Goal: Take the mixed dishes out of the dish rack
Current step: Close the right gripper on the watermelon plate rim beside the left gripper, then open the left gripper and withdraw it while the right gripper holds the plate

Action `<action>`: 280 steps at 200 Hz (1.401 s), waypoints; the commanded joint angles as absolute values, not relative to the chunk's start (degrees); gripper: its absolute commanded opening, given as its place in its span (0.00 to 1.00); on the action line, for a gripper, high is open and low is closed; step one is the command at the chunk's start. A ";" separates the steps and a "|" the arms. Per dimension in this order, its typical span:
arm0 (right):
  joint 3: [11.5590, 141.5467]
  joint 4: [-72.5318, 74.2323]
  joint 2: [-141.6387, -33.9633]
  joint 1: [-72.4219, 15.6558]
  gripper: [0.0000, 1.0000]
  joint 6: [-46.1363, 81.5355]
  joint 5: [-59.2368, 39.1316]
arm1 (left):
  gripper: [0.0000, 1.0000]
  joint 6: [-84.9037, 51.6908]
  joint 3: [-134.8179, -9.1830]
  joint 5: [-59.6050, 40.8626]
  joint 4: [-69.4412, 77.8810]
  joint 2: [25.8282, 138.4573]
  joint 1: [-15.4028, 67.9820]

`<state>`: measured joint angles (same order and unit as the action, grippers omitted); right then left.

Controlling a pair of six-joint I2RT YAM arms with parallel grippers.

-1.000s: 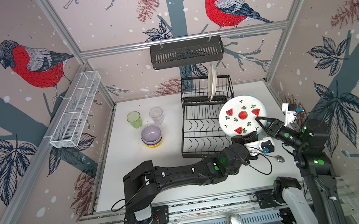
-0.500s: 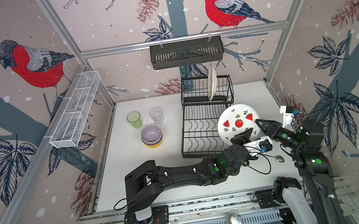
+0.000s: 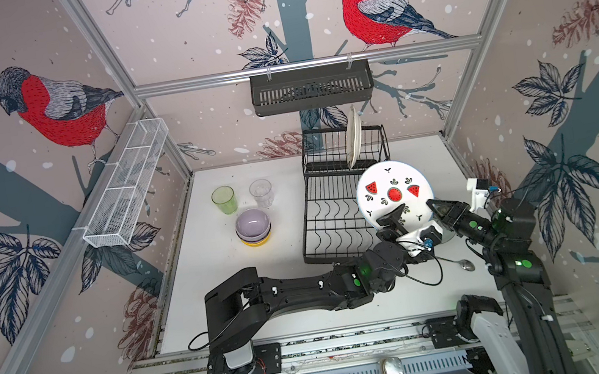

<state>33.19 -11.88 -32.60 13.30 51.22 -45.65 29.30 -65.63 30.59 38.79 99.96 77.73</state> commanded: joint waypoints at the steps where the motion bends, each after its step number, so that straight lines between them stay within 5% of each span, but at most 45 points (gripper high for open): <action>1: 33.75 -6.49 -32.84 13.66 0.00 52.73 -46.76 | 0.98 28.30 -65.48 31.73 42.49 99.28 77.61; 280: 29.05 -13.63 -35.68 36.91 0.00 52.97 -43.23 | 0.98 24.75 -54.45 44.69 44.87 88.94 75.69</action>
<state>30.50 -17.93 -35.31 35.48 50.46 -43.77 25.91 -55.59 42.83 44.25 90.67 76.14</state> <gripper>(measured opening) 0.095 0.980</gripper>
